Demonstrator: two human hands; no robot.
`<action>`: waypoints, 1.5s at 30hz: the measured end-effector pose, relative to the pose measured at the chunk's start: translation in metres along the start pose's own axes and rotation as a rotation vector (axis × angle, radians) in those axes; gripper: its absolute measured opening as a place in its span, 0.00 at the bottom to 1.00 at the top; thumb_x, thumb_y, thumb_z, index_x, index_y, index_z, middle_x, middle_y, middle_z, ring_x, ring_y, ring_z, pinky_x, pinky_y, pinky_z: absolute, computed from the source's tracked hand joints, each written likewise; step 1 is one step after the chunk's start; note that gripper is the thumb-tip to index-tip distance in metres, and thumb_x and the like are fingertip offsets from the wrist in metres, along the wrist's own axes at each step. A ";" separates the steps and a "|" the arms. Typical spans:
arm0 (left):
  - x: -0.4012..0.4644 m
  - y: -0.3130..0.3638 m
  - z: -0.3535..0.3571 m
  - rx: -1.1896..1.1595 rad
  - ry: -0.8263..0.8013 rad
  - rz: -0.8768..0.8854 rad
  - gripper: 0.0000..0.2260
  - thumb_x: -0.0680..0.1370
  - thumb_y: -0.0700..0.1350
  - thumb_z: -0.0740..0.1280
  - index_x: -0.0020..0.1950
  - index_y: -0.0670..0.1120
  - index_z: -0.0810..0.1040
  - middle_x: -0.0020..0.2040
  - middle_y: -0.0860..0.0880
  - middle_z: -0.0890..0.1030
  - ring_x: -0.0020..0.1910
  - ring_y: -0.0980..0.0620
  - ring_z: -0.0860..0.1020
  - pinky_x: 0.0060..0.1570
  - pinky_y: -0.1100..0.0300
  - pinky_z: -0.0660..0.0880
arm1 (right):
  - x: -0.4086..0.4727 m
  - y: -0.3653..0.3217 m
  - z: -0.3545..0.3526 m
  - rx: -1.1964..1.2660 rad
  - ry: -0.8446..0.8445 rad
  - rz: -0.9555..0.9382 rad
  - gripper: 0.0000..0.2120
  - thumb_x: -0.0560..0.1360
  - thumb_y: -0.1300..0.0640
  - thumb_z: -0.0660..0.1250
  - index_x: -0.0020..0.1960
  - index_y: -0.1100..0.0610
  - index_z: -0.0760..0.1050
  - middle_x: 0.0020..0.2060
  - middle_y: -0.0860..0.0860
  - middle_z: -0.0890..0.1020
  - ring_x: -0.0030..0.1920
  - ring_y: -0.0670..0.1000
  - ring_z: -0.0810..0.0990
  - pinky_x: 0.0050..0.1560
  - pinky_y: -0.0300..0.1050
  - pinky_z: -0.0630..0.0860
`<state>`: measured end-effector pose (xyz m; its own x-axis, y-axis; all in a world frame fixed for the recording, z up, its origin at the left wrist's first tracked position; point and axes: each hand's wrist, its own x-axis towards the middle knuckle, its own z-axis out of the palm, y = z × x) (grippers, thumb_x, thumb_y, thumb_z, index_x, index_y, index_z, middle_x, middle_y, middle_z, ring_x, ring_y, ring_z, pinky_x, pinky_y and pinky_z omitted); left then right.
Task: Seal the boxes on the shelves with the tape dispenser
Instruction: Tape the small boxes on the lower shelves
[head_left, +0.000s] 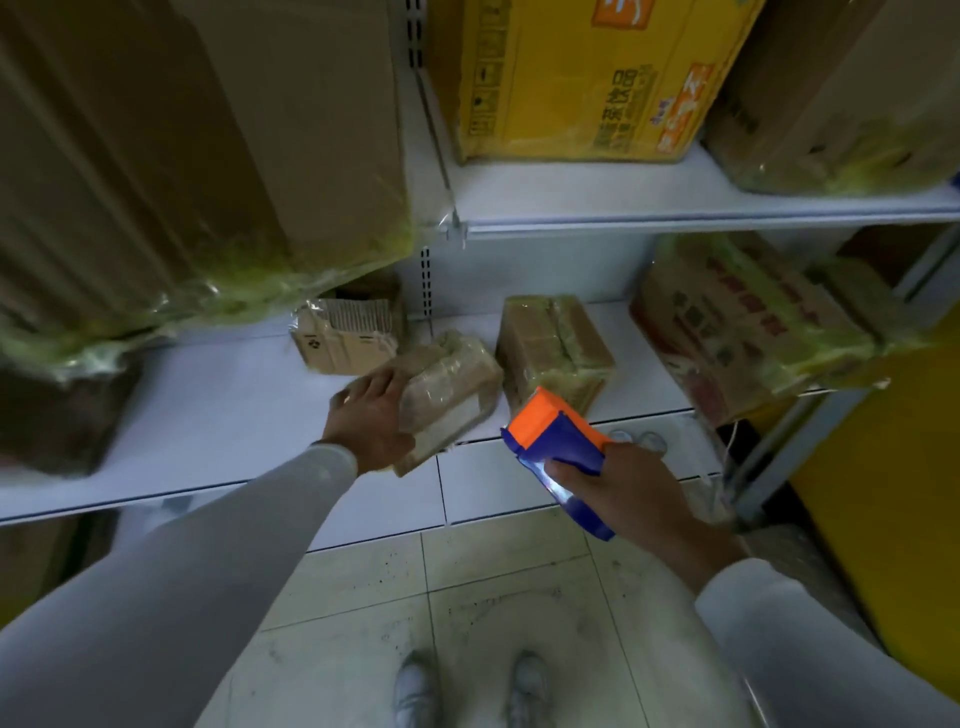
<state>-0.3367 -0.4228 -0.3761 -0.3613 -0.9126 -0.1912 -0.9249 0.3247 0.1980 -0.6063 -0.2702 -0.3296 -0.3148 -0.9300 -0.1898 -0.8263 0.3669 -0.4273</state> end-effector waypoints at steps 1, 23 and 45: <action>-0.001 -0.003 -0.002 0.054 -0.024 0.005 0.40 0.71 0.53 0.67 0.77 0.49 0.50 0.77 0.50 0.55 0.75 0.47 0.55 0.71 0.46 0.57 | 0.001 -0.003 0.002 -0.012 -0.010 -0.004 0.24 0.71 0.33 0.67 0.32 0.52 0.68 0.28 0.46 0.73 0.29 0.42 0.72 0.29 0.39 0.63; -0.018 -0.057 0.010 0.225 0.011 -0.095 0.31 0.81 0.52 0.56 0.77 0.53 0.40 0.79 0.45 0.43 0.77 0.44 0.43 0.73 0.43 0.51 | 0.021 -0.031 0.018 0.020 -0.231 -0.174 0.21 0.72 0.34 0.68 0.45 0.53 0.77 0.37 0.48 0.82 0.39 0.48 0.82 0.37 0.41 0.73; -0.096 -0.015 -0.033 -1.217 -0.451 0.144 0.16 0.82 0.37 0.58 0.69 0.42 0.71 0.65 0.43 0.77 0.64 0.49 0.75 0.64 0.59 0.72 | 0.002 -0.063 0.027 0.115 -0.459 -0.457 0.16 0.65 0.34 0.74 0.41 0.43 0.74 0.35 0.42 0.83 0.38 0.38 0.83 0.38 0.34 0.77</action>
<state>-0.2845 -0.3483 -0.3292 -0.6752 -0.6482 -0.3520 -0.2612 -0.2362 0.9360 -0.5427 -0.2945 -0.3272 0.3081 -0.8982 -0.3137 -0.7666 -0.0391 -0.6409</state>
